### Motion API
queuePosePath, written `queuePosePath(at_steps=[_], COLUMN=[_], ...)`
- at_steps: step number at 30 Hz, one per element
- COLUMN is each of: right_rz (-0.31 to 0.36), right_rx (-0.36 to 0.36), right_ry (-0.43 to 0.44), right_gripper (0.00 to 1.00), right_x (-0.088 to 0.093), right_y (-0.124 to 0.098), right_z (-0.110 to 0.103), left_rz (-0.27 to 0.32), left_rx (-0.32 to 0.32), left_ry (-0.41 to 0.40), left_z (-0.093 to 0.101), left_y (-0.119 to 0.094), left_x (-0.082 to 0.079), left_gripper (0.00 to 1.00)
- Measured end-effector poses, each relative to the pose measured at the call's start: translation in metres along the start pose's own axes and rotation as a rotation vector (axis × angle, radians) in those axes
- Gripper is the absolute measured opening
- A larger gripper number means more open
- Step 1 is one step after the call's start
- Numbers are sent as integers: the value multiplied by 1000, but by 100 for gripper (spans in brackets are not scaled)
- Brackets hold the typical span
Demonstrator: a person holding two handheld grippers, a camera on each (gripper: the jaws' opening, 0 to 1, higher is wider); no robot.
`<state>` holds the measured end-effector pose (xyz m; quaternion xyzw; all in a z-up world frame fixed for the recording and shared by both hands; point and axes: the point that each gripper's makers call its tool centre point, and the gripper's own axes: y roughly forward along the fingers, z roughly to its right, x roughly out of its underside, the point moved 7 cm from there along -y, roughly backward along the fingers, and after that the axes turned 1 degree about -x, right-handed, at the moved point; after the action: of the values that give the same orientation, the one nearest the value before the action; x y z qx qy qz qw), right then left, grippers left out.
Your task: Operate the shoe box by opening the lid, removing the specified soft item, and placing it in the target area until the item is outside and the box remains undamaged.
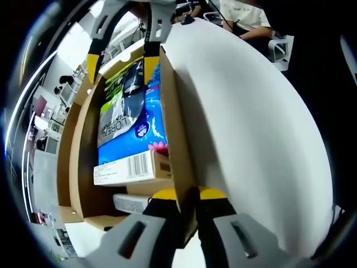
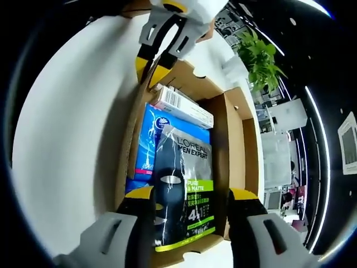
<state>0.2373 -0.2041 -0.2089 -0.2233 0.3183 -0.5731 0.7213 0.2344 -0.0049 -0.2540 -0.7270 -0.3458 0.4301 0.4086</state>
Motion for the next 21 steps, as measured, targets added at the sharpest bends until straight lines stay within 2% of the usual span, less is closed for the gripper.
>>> queuePosePath(at_steps=[11,18,21], right_rz=[-23,-38,-56], right_rx=[112,157,201], right_ry=[-93,-110,-126], right_gripper=[52,51,51], right_x=[-13,-16,-17], right_y=[-17,-20,-21], right_z=[5,12,18], left_rz=[-2,-5,-6], left_rx=[-2,-5,-6], left_ry=[-1,1,2], left_z=[1,3,3], left_y=[1,1,1], left_x=[-1,-3,-3], left_gripper=[8,9,9])
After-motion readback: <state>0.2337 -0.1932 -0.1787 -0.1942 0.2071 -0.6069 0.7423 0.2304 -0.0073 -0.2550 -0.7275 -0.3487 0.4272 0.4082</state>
